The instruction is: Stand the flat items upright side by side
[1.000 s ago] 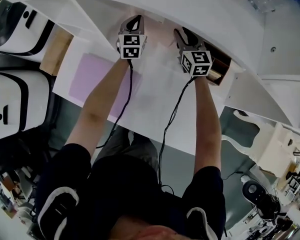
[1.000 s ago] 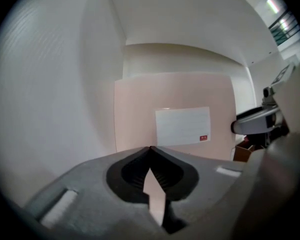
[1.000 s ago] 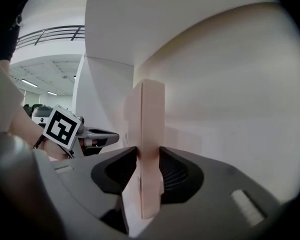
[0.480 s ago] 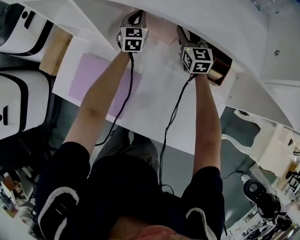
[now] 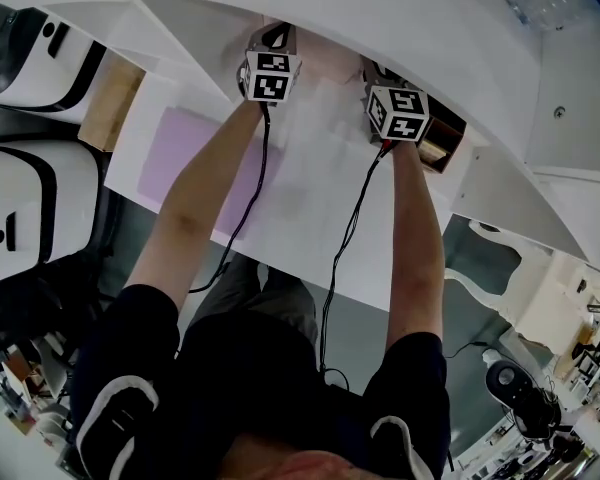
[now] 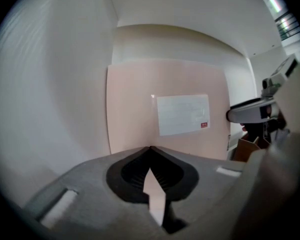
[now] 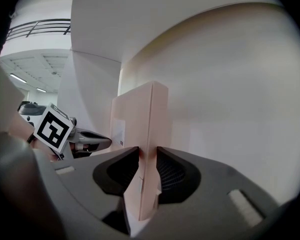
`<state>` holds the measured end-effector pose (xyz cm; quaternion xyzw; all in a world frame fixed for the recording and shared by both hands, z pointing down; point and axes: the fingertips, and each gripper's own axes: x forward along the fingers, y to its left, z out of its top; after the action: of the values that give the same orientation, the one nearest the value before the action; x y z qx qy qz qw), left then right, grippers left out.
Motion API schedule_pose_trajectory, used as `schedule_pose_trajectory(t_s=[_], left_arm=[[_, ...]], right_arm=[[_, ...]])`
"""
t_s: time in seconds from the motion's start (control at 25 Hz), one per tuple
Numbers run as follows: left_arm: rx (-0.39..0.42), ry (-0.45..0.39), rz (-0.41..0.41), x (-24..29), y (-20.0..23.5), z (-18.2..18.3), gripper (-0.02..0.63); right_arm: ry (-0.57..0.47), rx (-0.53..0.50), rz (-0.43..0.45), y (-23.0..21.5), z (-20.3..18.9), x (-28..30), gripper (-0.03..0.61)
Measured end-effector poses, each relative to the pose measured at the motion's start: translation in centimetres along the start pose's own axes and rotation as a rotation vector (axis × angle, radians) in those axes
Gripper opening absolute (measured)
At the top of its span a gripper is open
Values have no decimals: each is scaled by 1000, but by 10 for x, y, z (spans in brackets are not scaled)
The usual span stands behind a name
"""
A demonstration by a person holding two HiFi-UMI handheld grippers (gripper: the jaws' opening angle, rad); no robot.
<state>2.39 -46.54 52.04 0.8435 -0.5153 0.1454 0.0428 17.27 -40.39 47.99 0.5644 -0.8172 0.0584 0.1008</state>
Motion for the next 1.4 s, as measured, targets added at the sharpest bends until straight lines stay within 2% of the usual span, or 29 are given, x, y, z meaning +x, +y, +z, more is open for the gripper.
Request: schedule_pose_trajectory(t_s=[0.44, 1.4], left_arm=[[32, 19, -40, 10, -9, 0, 6], [28, 21, -38, -7, -6, 5, 6]], right_arm=[[17, -2, -23, -11, -1, 9, 109], [-7, -10, -25, -6, 4, -10, 104]])
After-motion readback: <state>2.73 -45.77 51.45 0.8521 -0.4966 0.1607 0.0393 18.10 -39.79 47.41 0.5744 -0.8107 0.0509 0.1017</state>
